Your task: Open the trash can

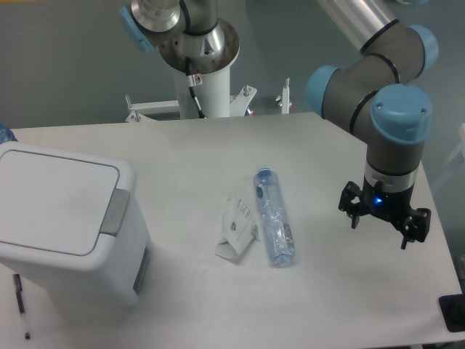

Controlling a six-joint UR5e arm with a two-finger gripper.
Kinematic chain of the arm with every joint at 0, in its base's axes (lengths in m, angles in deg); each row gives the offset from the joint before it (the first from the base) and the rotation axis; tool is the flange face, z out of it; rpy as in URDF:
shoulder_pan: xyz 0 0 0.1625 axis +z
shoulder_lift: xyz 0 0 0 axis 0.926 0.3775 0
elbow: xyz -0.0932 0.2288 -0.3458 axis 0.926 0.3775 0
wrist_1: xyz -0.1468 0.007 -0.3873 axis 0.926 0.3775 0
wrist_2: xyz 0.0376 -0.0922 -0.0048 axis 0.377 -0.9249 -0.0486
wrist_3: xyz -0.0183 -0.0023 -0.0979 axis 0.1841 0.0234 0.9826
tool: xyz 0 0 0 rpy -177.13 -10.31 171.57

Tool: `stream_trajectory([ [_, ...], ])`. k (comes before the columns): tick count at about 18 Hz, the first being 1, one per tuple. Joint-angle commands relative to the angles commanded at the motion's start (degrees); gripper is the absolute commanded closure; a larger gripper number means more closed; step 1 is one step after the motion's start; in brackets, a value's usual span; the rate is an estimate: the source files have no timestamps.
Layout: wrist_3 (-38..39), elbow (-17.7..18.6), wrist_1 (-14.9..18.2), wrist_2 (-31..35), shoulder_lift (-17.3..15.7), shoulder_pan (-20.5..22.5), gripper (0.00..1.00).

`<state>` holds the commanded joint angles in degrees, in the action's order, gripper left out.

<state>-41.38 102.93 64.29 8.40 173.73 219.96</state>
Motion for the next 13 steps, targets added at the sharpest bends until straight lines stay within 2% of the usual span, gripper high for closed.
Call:
stream_trajectory([
  [6, 0.17, 0.00, 1.23, -0.96, -0.44, 0.00, 0.00],
  [9, 1.84, 2.10, 0.44, -4.21, -1.05, 0.26, 0.00],
  [13, 15.79, 2.55, -1.22, -5.18, -1.67, -0.09, 0.00],
])
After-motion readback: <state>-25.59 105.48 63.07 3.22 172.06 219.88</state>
